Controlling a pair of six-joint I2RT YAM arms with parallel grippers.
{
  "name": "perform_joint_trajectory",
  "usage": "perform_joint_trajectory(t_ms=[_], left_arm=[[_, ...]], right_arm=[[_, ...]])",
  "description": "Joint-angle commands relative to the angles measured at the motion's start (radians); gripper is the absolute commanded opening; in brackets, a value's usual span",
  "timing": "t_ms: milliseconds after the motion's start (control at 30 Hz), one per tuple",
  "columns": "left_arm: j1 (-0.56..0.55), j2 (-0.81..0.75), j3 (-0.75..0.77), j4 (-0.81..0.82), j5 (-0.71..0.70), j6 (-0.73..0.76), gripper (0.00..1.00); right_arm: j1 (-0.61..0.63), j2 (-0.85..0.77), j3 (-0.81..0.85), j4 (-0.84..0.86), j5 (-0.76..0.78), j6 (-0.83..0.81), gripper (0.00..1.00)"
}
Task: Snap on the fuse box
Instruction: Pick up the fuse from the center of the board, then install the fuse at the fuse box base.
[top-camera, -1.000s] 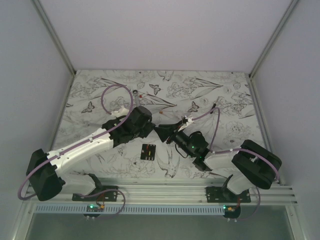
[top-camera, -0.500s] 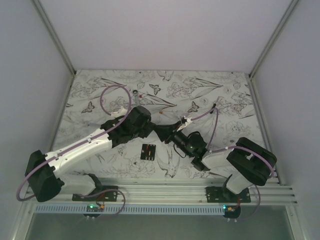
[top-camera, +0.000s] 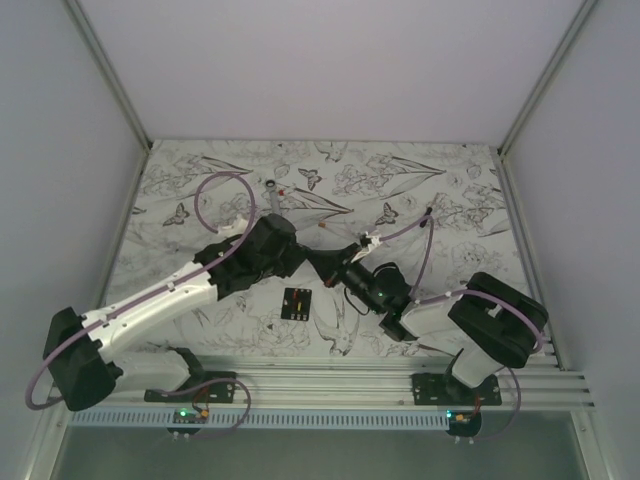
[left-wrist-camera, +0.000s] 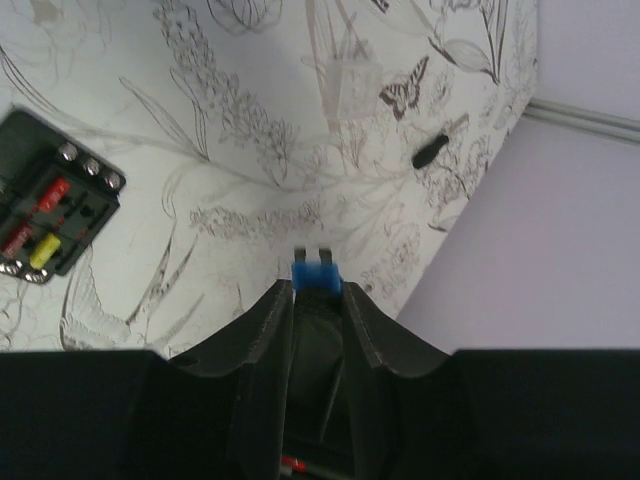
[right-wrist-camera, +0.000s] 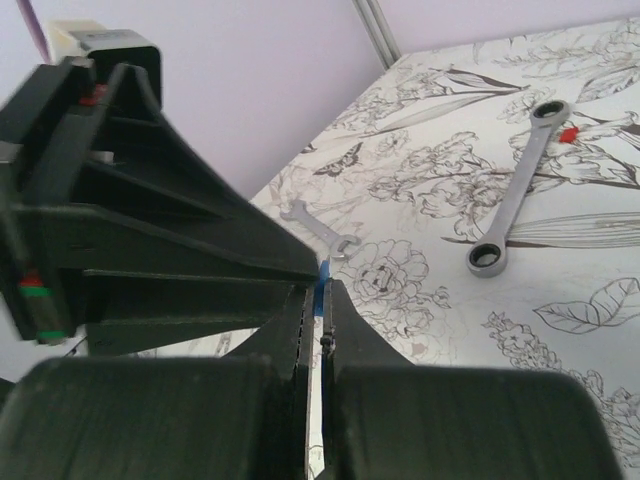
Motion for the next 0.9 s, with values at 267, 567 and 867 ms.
perform_joint_trajectory(t_ms=[267,567,867], left_arm=[[-0.014,-0.157,-0.115,-0.032,-0.062,0.176,0.55],[0.042,-0.219,-0.278,-0.130,-0.018,0.413,0.57],[0.085,-0.124,-0.339,-0.129,0.117,0.525,0.41]], right_arm=[[-0.044,-0.146,0.014,-0.295,0.015,-0.084,0.00],[-0.086,-0.364,0.070,-0.851,0.014,-0.120,0.00],[-0.087,-0.421,0.136,-1.186,0.012,-0.058,0.00]])
